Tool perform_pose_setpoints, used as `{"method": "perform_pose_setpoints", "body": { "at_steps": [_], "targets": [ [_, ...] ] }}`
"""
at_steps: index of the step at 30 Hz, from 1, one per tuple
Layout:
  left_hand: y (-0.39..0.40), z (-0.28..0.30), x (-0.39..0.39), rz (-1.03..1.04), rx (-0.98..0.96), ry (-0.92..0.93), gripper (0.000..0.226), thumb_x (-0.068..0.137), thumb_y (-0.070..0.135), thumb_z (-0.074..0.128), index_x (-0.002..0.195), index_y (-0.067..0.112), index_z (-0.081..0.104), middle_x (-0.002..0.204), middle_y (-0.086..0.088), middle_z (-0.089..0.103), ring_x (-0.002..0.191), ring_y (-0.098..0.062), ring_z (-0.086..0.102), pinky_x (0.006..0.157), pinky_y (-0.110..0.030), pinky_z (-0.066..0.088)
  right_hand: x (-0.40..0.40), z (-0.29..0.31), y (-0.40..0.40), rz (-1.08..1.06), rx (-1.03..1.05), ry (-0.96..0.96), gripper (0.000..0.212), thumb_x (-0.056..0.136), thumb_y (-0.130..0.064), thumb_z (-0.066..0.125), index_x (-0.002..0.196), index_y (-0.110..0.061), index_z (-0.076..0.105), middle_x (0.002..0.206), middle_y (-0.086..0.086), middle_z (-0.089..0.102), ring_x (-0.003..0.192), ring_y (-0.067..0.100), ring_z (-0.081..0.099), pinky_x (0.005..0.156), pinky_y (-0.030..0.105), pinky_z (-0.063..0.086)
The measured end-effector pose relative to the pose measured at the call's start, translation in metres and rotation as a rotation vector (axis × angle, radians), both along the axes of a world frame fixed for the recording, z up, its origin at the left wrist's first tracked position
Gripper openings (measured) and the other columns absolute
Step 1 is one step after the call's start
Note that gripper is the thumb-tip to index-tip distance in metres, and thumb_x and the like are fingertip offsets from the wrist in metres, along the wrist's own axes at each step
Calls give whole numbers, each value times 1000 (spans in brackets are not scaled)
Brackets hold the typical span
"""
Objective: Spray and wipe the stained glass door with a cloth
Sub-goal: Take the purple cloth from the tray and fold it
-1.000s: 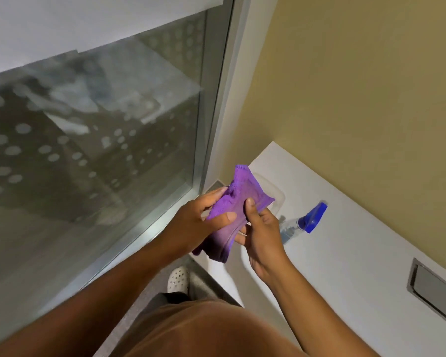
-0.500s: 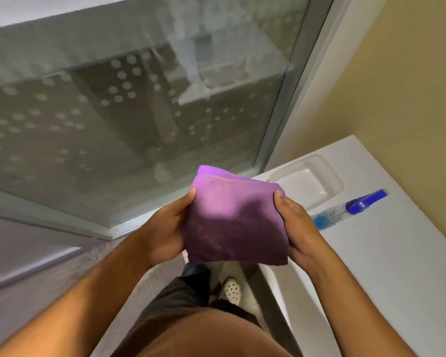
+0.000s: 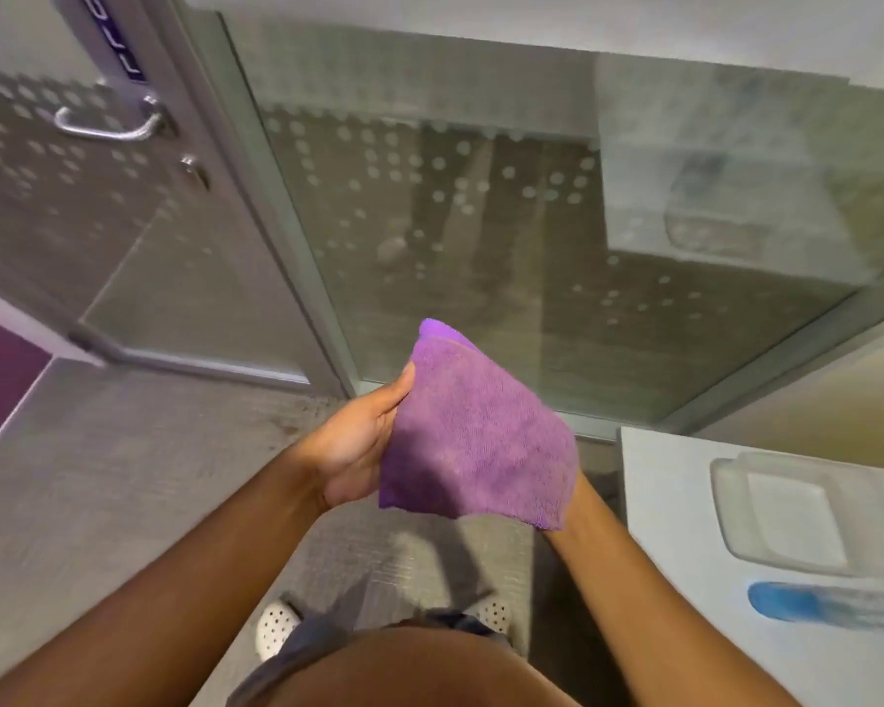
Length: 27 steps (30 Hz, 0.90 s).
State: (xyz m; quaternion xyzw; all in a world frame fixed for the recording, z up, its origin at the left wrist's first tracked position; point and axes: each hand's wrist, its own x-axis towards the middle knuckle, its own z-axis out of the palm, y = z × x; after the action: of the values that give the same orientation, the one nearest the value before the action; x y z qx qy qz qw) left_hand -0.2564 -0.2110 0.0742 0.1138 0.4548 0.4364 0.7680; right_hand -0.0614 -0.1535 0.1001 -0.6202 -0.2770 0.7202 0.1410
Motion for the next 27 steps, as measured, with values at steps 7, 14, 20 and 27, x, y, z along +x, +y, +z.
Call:
{"method": "perform_pose_setpoints", "body": {
  "at_steps": [7, 14, 20, 27],
  "targets": [
    [-96, 34, -118, 301, 150, -66, 55, 109, 53, 40, 123, 20, 81, 121, -1, 80, 113, -16, 76, 93, -36, 62, -97, 12, -41, 62, 16, 733, 49, 34, -43, 102, 73, -21, 82, 74, 3, 75, 62, 19, 72, 61, 32, 59],
    [-193, 70, -238, 395, 267, 270, 33, 99, 35, 56, 112, 25, 85, 120, -2, 81, 106, -12, 78, 83, -27, 63, -228, 13, -104, 164, -74, 744, 94, 83, -80, 51, 142, -9, 65, 145, 20, 63, 136, 38, 59, 112, 55, 43],
    [-278, 81, -318, 543, 382, 553, 33, 99, 37, 56, 121, 31, 79, 128, -1, 78, 115, -14, 74, 93, -30, 63, -341, 40, -164, 418, 663, 410, 32, 108, -24, 55, 126, -1, 68, 121, 20, 76, 102, 26, 72, 99, 49, 57],
    [-336, 58, -350, 722, 404, 851, 43, 108, 35, 53, 151, 29, 58, 140, 11, 71, 135, -11, 64, 114, -34, 50, -448, 51, -245, 627, 1082, 390, 22, 104, -36, 55, 96, -20, 68, 88, -8, 74, 80, 5, 62, 79, 33, 56]
  ]
}}
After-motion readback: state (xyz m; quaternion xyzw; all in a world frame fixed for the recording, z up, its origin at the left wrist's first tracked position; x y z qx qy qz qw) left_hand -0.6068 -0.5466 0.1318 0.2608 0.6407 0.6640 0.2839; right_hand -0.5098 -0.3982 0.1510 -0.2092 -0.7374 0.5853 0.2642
